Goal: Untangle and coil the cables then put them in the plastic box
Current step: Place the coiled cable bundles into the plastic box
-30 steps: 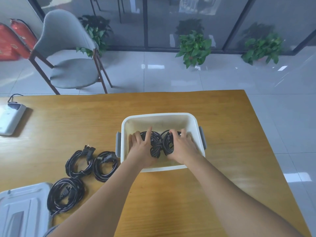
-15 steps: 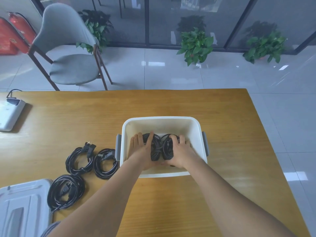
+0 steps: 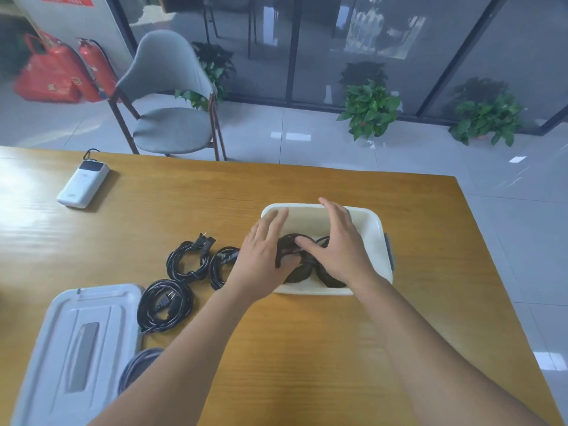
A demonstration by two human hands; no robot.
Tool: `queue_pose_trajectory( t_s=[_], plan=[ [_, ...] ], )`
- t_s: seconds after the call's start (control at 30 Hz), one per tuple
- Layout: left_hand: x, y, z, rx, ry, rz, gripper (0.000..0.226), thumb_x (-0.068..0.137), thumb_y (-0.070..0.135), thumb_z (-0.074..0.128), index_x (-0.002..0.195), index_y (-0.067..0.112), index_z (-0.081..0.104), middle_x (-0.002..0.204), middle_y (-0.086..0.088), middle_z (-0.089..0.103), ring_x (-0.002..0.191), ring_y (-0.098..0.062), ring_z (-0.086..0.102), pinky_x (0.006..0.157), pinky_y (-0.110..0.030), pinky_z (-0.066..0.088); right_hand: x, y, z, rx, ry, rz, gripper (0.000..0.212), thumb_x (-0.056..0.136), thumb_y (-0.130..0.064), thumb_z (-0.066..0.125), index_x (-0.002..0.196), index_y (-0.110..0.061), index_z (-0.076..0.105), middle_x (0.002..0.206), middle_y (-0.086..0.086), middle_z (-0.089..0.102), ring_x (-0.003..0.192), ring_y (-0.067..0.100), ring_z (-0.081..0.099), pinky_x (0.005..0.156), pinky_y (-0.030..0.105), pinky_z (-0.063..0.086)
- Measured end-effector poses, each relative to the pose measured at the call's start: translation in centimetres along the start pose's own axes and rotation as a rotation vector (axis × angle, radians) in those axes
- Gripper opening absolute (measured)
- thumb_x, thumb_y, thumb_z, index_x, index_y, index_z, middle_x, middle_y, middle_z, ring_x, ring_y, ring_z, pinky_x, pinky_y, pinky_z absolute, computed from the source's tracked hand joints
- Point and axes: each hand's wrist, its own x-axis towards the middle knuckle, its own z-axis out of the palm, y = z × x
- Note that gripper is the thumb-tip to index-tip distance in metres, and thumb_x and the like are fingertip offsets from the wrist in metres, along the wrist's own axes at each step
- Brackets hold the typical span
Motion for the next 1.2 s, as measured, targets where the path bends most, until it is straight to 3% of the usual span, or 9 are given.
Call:
queue_pose_trajectory(
  t_s=[0.1, 0.3, 0.4, 0.5, 0.63, 0.8, 0.97, 1.07, 1.2],
  plan=[
    [-3.3, -2.5, -2.3, -0.012, 0.097, -0.059, 0.098, 0.091, 0.067, 0.057, 0.167, 0.024, 0.011, 0.170, -0.001, 0.022, 0.157, -0.019, 0.016, 0.124, -0.034, 0.015, -1.5, -4.1, 1.6, 0.047, 0.008, -0.110, 0.090, 0.088, -0.053, 0.077, 0.160, -0.031, 0.029, 0.164, -0.009, 0.028, 0.153, 0.010, 0.027, 0.121, 0.033, 0.032],
    [-9.9, -9.3, -5.2, 0.006, 0.220, -0.273, 0.106, 0.082, 0.075, 0.057, 0.166, 0.027, 0.013, 0.166, -0.003, 0.028, 0.150, -0.030, 0.033, 0.119, -0.054, 0.033, -4.0, -10.4, 7.6, 0.031, -0.161, -0.254, 0.090, 0.088, -0.058, 0.074, 0.161, -0.038, 0.025, 0.169, -0.013, 0.017, 0.155, 0.008, 0.022, 0.120, 0.030, 0.025],
    [-12.7, -12.3, -5.9, 0.024, 0.208, -0.411, 0.115, 0.076, 0.085, 0.053, 0.166, 0.028, 0.012, 0.167, -0.009, 0.027, 0.151, -0.033, 0.031, 0.117, -0.056, 0.034, -4.7, -11.9, 11.5, 0.030, -0.256, -0.250, 0.090, 0.088, -0.056, 0.076, 0.160, -0.042, 0.025, 0.169, -0.014, 0.015, 0.155, 0.009, 0.023, 0.120, 0.033, 0.028],
    [-14.8, -14.8, -5.9, -0.005, 0.152, -0.539, 0.130, 0.067, 0.083, 0.069, 0.166, 0.034, 0.000, 0.170, -0.013, 0.017, 0.154, -0.035, 0.024, 0.118, -0.057, 0.032, -4.5, -12.0, 15.2, 0.070, -0.291, -0.152, 0.094, 0.086, -0.055, 0.078, 0.161, -0.043, 0.023, 0.171, -0.011, 0.011, 0.158, 0.013, 0.015, 0.125, 0.042, 0.028],
    [-16.2, -17.7, -5.0, 0.026, 0.048, -0.629, 0.143, 0.064, 0.069, 0.087, 0.165, 0.035, -0.008, 0.172, -0.013, 0.007, 0.157, -0.037, 0.015, 0.122, -0.057, 0.025, -3.3, -10.5, 19.1, -0.152, -0.319, -0.080, 0.104, 0.088, -0.054, 0.077, 0.165, -0.041, 0.009, 0.174, -0.006, -0.010, 0.161, 0.021, -0.002, 0.128, 0.049, 0.021],
    [-16.5, -19.7, -3.6, 0.099, -0.064, -0.609, 0.146, 0.064, 0.073, 0.084, 0.165, 0.032, -0.012, 0.174, -0.008, -0.004, 0.160, -0.028, -0.005, 0.128, -0.052, 0.004, -1.6, -9.0, 21.5, -0.381, -0.333, -0.057, 0.112, 0.088, -0.052, 0.078, 0.167, -0.033, 0.001, 0.173, 0.006, -0.017, 0.160, 0.028, -0.015, 0.131, 0.049, 0.006],
    [-16.7, -20.4, -2.8, 0.142, -0.065, -0.563, 0.138, 0.066, 0.071, 0.084, 0.166, 0.032, -0.003, 0.172, -0.011, 0.010, 0.161, -0.029, -0.004, 0.129, -0.050, -0.001, -0.3, -7.8, 22.3, -0.605, -0.345, -0.077, 0.113, 0.085, -0.059, 0.077, 0.166, -0.032, 0.004, 0.174, 0.009, -0.013, 0.160, 0.030, -0.017, 0.128, 0.053, -0.007],
    [-16.9, -20.5, -2.7, 0.147, -0.015, -0.553, 0.124, 0.072, 0.061, 0.086, 0.166, 0.030, 0.012, 0.163, -0.010, 0.028, 0.159, -0.033, 0.005, 0.128, -0.052, 0.007, 0.0, -7.2, 22.4, -0.609, -0.372, -0.055, 0.111, 0.084, -0.057, 0.080, 0.165, -0.033, 0.009, 0.175, 0.005, -0.006, 0.160, 0.029, -0.012, 0.127, 0.055, 0.008],
    [-16.8, -20.1, -2.6, 0.054, 0.053, -0.568, 0.113, 0.074, 0.053, 0.087, 0.164, 0.025, 0.025, 0.155, -0.013, 0.034, 0.151, -0.035, 0.018, 0.123, -0.053, 0.022, -0.1, -7.1, 22.8, -0.583, -0.345, -0.043, 0.105, 0.079, -0.051, 0.084, 0.160, -0.033, 0.020, 0.169, 0.006, 0.019, 0.154, 0.031, 0.015, 0.118, 0.054, 0.036]
  ],
)
